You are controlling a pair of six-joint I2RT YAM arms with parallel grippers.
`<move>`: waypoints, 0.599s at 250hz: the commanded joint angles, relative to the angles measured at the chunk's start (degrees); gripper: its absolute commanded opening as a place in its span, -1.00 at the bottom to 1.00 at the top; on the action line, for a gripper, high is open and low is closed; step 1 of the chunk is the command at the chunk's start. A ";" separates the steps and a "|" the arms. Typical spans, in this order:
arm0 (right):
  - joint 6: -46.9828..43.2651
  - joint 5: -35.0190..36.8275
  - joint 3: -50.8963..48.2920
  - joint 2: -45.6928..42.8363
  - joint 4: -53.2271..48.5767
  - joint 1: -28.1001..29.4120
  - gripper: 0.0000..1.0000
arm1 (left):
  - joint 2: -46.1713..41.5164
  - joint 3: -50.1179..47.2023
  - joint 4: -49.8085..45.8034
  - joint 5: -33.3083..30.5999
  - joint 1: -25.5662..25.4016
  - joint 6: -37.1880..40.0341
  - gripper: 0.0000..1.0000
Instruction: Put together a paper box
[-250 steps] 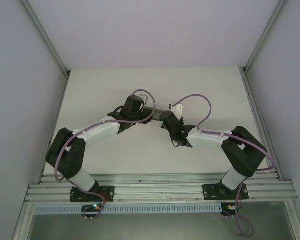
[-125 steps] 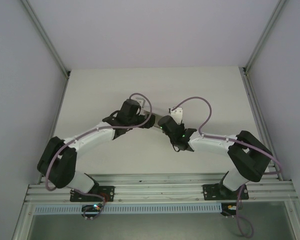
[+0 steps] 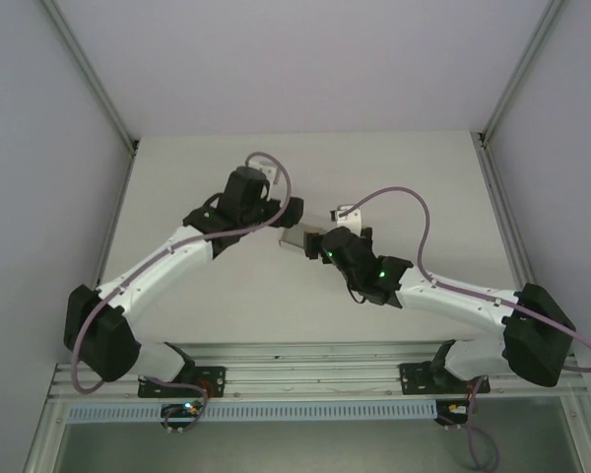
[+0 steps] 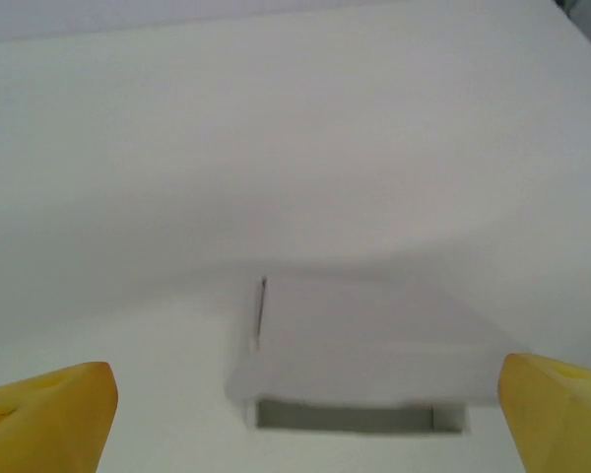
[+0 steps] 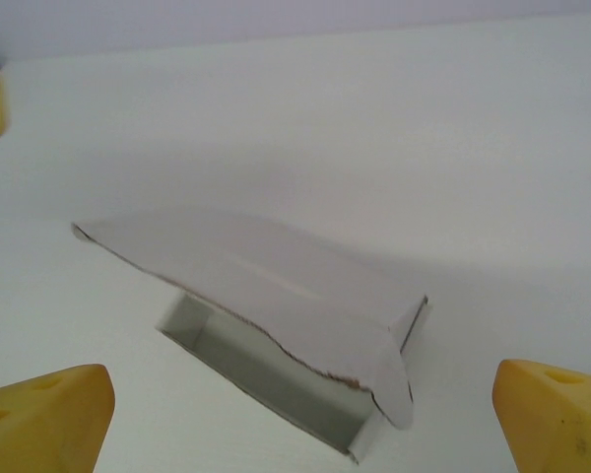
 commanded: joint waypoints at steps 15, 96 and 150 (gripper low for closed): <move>-0.19 -1.44 4.22 -0.13 -3.62 -6.63 0.99 | 8.11 5.87 -2.72 7.78 5.51 -0.24 1.00; -2.89 -14.93 10.18 12.67 -6.07 -14.60 0.99 | 20.74 11.15 -3.47 15.94 8.73 1.45 1.00; -1.30 -18.54 10.51 20.49 -8.59 -14.70 0.99 | 22.30 6.78 -0.83 18.69 9.57 0.27 1.00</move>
